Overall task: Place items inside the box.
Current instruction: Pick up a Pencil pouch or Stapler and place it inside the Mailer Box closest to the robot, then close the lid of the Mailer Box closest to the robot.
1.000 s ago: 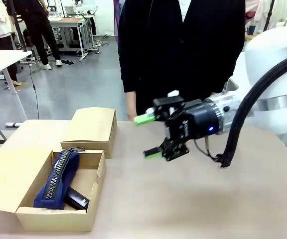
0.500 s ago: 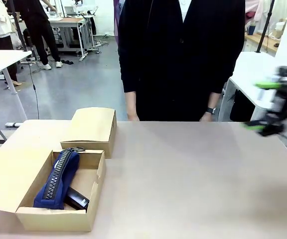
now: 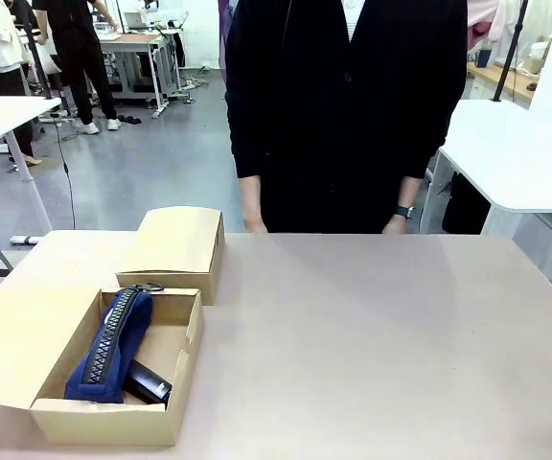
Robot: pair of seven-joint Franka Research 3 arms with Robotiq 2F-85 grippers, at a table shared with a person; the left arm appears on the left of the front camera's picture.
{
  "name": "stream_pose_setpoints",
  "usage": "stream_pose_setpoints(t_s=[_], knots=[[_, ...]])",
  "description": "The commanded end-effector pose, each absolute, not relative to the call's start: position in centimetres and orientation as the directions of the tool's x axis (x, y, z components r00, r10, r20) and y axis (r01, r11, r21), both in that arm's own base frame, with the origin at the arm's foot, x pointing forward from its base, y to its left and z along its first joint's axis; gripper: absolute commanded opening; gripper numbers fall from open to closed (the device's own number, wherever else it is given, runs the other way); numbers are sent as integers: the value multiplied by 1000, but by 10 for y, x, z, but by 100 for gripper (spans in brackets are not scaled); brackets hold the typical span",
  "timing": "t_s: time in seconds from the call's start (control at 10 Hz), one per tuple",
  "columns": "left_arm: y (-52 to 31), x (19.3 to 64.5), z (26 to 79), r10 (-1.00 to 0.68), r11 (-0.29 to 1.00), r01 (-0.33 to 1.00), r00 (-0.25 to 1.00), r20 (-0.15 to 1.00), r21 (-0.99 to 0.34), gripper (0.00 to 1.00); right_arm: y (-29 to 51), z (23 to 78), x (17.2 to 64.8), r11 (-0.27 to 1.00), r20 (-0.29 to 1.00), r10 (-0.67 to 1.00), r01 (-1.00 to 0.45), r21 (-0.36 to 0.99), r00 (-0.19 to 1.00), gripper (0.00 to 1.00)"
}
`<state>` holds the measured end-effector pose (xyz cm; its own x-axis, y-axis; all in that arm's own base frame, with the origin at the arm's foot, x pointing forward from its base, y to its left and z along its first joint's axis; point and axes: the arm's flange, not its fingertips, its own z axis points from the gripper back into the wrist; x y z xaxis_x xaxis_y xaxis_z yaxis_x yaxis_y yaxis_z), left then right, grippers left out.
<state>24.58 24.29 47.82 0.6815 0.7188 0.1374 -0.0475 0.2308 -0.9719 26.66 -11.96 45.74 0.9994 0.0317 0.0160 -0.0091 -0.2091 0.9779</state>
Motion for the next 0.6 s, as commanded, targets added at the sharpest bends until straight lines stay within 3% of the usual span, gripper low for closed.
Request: stream_pose_setpoints(t_s=[0.0,0.5], knots=[[243,246,479,719,227,-18,678,155,-974,100,-99,471,269,-170,14,127,8,985,992,100],[243,246,479,719,227,-18,678,155,-974,100,-99,471,269,-170,14,127,8,985,992,100]])
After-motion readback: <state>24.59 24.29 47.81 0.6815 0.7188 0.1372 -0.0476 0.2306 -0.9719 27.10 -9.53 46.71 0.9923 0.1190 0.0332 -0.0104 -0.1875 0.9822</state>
